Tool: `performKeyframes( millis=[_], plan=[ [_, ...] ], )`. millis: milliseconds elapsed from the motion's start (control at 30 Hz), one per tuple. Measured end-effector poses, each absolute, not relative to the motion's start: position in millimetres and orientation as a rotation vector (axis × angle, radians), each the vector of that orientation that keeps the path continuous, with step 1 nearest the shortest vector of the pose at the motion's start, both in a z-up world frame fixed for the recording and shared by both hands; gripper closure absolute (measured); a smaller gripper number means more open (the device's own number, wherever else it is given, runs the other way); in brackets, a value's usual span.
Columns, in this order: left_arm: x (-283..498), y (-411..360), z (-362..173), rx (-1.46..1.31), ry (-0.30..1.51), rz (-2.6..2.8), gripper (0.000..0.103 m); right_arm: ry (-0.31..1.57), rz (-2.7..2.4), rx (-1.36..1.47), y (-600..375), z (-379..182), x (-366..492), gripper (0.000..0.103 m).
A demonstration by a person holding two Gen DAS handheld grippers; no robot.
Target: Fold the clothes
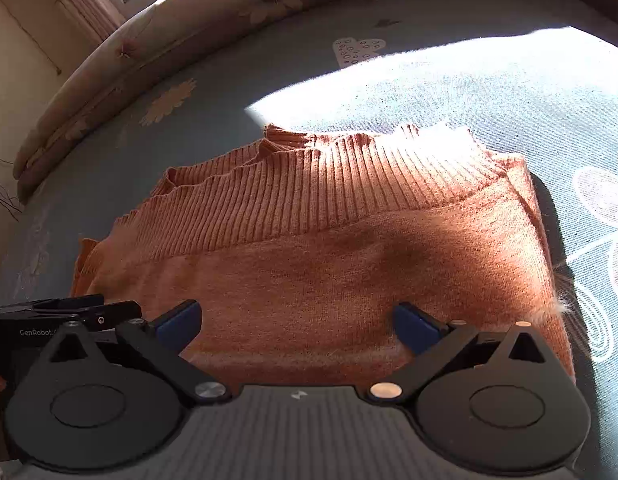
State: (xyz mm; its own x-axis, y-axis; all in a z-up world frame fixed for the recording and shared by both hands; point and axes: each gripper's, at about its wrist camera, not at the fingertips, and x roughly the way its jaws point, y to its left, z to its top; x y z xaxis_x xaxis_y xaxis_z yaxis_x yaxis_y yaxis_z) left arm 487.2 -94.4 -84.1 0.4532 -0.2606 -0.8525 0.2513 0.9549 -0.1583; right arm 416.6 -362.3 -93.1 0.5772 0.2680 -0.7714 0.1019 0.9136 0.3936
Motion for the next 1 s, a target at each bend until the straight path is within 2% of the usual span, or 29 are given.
performKeyframes(
  millis=[233, 433, 567, 767, 933, 1000],
  plan=[
    [418.1, -114.4, -49.7, 0.109, 0.920, -0.358, 0.001, 0.887, 0.169, 0.273, -346.7, -66.3, 366.6, 0.000],
    [349.7, -132.1, -74.2, 0.262, 0.882, -0.425, 0.001, 0.930, 0.206, 0.204, -332.3, -78.8, 314.7, 0.000],
    [344.7, -121.5, -102.2, 0.230, 1.010, -0.398, 0.002, 1.002, 0.155, 0.186, -333.1, -97.1, 301.1, 0.000],
    [342.0, -102.1, -79.2, 0.251, 0.922, -0.384, 0.001, 0.975, 0.082, 0.198, -334.3, -78.2, 303.5, 0.000],
    [354.1, -76.2, -102.0, 0.188, 1.044, -0.347, 0.002, 0.990, 0.028, 0.236, -322.5, -73.2, 310.9, 0.000],
    [350.8, -69.1, -95.8, 0.174, 1.020, -0.371, 0.003, 1.004, 0.023, 0.239, -311.2, -71.5, 312.5, 0.000]
  ],
)
